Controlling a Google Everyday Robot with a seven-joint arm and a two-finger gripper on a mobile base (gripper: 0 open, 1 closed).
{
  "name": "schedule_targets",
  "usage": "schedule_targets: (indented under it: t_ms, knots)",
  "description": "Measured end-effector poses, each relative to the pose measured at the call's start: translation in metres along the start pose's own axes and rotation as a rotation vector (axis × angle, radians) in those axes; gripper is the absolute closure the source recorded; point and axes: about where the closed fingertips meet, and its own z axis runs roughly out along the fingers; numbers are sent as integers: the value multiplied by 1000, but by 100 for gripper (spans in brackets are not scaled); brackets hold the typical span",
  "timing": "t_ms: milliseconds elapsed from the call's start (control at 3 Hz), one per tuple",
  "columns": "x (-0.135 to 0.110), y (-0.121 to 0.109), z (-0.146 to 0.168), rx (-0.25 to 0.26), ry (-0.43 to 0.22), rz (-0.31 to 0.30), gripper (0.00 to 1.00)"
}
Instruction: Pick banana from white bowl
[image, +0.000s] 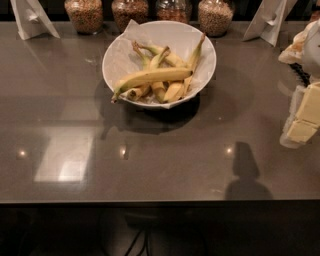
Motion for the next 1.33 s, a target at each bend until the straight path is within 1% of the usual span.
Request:
schedule_targets:
  t_ms: [333, 667, 1000, 1333]
  knots:
    - [0, 0, 0, 0, 0, 0, 0]
    - [-18, -8, 0, 31, -112, -16, 0]
    - [-52, -26, -4, 85, -279, -50, 0]
    - [-79, -39, -7, 117, -393, -74, 0]
